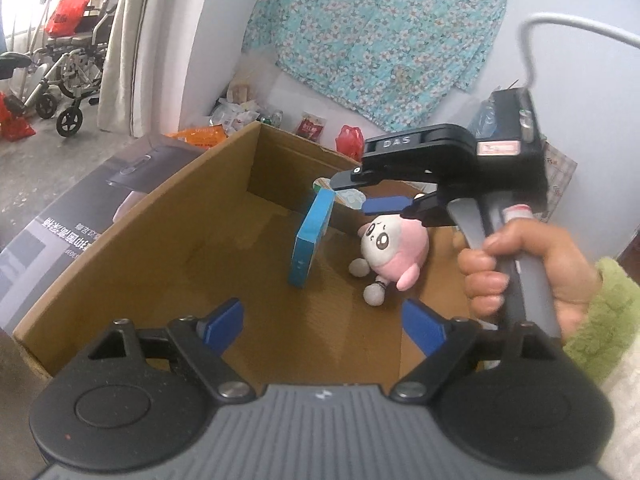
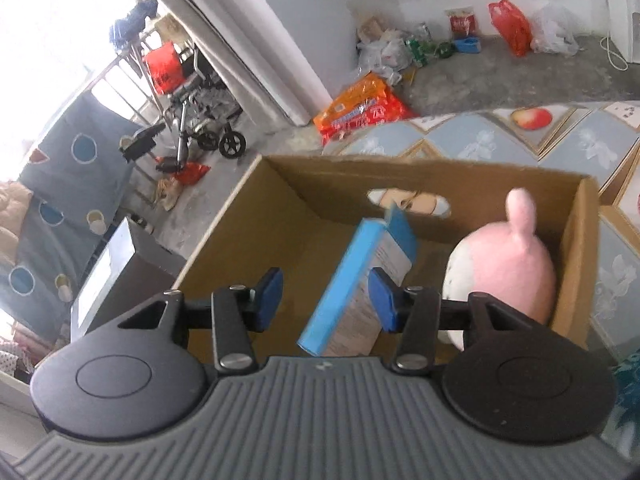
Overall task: Organize soft objects
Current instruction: 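Lower the blue bandage box into the cardboard box and open the right tool, then move the right tool back to the pile of items beside the bed, then close the right tool on the clear bag of cotton swabs, then carry the cotton swab bag in the right tool to the cardboard box, then lower the cotton swab bag into the box and open the right tool, then move both tools back toward the pile of items by the bed, then reach the left tool to the light-blue towel and close on it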
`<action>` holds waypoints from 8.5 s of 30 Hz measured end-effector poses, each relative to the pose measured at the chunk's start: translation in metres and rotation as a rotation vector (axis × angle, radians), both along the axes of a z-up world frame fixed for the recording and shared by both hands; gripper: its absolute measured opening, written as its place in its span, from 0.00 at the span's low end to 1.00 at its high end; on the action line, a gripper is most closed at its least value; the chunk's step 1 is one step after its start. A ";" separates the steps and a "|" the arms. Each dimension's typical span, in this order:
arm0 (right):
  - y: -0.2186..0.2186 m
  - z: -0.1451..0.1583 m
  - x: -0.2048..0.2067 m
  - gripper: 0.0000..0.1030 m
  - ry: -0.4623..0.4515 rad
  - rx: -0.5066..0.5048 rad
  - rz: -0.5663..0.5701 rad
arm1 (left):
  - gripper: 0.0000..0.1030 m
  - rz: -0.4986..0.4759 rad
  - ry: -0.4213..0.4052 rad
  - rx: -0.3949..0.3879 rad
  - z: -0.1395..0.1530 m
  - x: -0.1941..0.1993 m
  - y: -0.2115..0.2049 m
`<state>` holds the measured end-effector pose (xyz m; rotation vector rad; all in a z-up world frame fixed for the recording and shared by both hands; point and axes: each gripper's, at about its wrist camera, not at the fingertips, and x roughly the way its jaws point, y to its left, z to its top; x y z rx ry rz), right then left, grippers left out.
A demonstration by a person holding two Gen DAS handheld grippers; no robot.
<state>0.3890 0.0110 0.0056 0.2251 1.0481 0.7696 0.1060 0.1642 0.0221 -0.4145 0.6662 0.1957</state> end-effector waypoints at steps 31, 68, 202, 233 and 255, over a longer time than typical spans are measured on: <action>0.048 -0.089 0.038 0.31 0.348 0.063 -0.166 | 0.86 0.039 -0.010 -0.024 -0.006 -0.020 0.023; -0.276 0.014 -0.170 0.80 -0.014 0.475 -0.185 | 1.00 -0.356 -0.161 0.035 0.031 -0.059 -0.110; -0.075 0.036 -0.081 0.77 0.015 0.223 0.125 | 0.92 -0.183 -0.192 0.123 0.033 -0.062 -0.041; -0.545 -0.016 -0.159 0.90 -0.088 0.620 -0.810 | 1.00 -0.732 -0.149 0.059 0.054 0.115 -0.303; -0.583 -0.051 -0.159 0.91 -0.329 0.560 -0.998 | 1.00 -0.722 0.299 0.459 -0.023 0.263 -0.447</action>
